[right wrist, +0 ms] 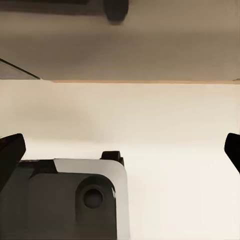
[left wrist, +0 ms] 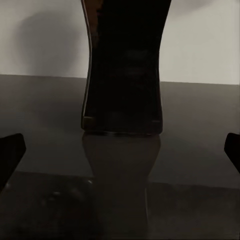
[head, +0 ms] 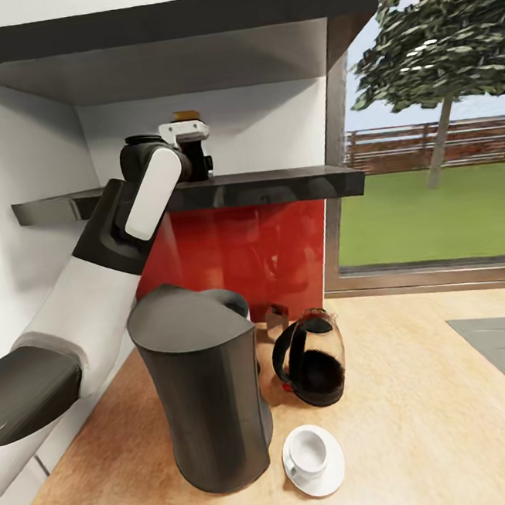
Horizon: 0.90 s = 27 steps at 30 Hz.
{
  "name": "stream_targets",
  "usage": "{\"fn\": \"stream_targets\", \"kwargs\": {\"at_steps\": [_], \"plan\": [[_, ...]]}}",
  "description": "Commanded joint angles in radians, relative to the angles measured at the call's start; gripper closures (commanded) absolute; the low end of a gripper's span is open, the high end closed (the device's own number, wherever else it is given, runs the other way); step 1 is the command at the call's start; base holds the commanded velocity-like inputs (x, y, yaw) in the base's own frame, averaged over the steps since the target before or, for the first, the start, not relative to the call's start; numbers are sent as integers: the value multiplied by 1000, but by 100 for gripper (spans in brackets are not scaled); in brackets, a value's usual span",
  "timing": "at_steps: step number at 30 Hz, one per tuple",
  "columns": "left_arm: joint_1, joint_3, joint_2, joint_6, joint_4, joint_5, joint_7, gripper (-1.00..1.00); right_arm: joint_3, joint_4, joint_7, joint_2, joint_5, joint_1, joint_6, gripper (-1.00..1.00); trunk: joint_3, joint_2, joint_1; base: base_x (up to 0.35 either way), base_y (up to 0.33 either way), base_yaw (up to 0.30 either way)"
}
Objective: Set up a coffee station on the kitchen countertop: keep the coffee maker on the countertop, move the bottle of coffee from the kitchen shelf to the counter next to the coffee maker, place a paper coffee filter on top of the coffee maker, put the saucer next to the coffee maker with the coffee cup on the saucer, and place the electric kettle next to the coffee maker.
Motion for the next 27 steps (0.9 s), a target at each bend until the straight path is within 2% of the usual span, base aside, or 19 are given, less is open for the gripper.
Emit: {"fn": "stream_targets", "kwargs": {"at_steps": [1, 4, 8, 27], "plan": [[-1, -2, 0, 0, -1, 10, 11, -100, -9, 0, 5, 0, 9, -1, -4, -100, 0, -1, 0, 35, 0, 0], [-1, -3, -1, 0, -5, 9, 12, -100, -10, 25, 2, -4, 9, -1, -4, -100, 0, -1, 0, 8, 0, 0], [-1, -4, 0, -1, -8, 8, 12, -100, -10, 42, -41, -7, 9, 3, -4, -100, 0, -1, 0, 1, 0, 0], [0, 0, -3, -1, -10, 9, 14, -100, -10, 45, -49, -3, 8, 26, -4, -100, 0, -1, 0, 81, 0, 0]]}}
